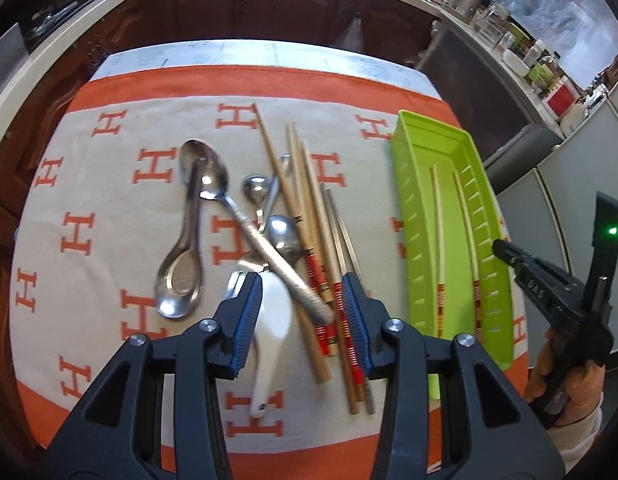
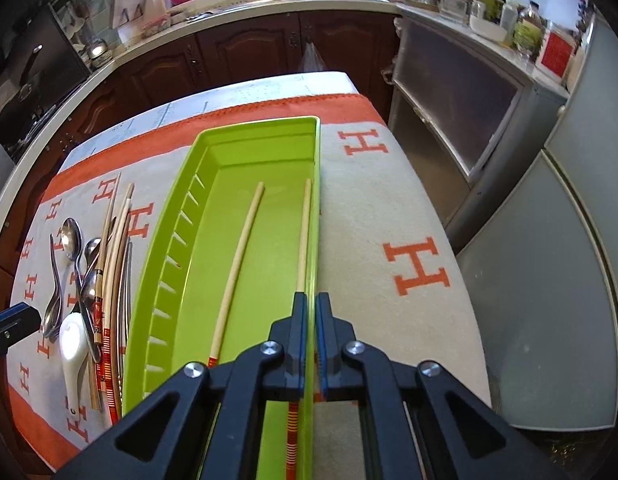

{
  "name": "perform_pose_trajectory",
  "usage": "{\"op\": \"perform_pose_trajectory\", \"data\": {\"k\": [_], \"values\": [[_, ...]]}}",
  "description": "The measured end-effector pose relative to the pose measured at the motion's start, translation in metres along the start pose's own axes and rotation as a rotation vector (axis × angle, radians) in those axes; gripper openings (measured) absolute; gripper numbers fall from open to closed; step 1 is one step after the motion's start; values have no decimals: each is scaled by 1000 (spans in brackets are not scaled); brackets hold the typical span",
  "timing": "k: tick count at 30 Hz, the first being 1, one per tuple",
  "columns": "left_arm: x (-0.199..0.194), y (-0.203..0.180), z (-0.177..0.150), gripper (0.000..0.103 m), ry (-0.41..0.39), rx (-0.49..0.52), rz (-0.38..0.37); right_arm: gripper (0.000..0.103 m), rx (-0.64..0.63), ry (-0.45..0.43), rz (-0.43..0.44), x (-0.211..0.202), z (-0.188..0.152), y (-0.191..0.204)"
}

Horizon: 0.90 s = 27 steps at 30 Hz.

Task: Organize utensils
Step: 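Move both open grippers back over the utensil pile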

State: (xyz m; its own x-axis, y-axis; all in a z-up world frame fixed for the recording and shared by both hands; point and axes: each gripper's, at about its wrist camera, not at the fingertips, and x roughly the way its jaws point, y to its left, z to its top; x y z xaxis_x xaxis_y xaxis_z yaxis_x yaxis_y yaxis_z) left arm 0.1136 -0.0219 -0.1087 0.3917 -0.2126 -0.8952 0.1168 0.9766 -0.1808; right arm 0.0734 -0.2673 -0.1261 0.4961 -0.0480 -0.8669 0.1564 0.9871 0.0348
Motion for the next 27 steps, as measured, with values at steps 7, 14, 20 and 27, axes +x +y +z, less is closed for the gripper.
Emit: {"op": "perform_pose_trajectory", "data": {"k": [7,14,20,27], "values": [[-2,16,-13,38,4,-4,48,3,-34,1,-49,7,3,3],[-7,17,-15,38,-13,10,67,4,-36,-5,-93,13,11,-3],[-6,17,-14,38,-11,27,68,5,-31,10,-108,15,15,-4],[-7,15,-16,38,-8,45,75,8,-3,-25,-57,-17,13,4]]}}
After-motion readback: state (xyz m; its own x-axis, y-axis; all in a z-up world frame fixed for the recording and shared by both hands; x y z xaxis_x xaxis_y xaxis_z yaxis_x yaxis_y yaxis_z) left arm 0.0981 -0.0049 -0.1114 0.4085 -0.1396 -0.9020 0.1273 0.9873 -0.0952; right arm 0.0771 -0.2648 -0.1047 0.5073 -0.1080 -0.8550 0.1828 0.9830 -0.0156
